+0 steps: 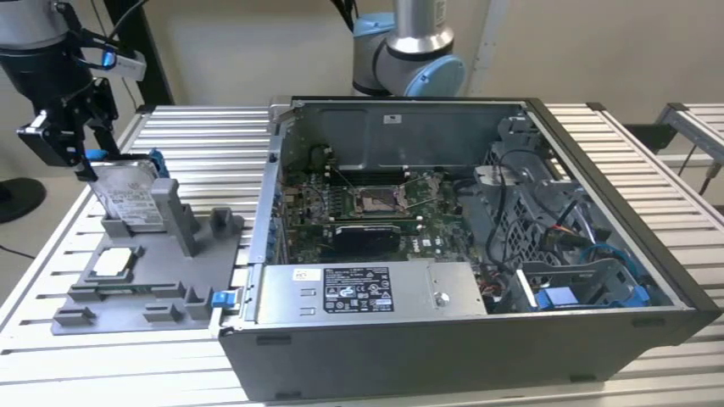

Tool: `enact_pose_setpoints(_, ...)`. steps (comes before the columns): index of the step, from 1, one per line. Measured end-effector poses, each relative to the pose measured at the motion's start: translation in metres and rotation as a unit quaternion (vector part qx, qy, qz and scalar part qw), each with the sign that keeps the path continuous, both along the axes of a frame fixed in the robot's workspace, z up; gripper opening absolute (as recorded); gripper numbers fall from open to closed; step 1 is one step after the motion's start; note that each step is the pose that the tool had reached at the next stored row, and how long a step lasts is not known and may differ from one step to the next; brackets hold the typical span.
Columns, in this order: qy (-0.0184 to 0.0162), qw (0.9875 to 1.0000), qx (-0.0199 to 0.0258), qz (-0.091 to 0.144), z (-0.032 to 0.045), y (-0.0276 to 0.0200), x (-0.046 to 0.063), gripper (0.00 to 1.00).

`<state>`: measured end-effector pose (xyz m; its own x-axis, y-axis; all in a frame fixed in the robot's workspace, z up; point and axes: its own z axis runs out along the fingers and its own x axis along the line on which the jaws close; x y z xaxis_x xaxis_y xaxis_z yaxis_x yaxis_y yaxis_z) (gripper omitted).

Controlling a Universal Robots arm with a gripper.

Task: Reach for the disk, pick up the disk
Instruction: 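Pick up the disk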

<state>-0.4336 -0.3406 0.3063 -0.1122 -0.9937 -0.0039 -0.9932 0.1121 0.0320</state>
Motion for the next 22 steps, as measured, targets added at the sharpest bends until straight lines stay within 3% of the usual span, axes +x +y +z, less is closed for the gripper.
enact_pose_setpoints(10,-0.0076,1.0,0.0027,0.001,-0.0179,0.0007,-0.002,1.0)
enact_pose_setpoints(22,-0.0084,1.0,0.0041,0.001,-0.0397,0.0016,-0.002,1.0)
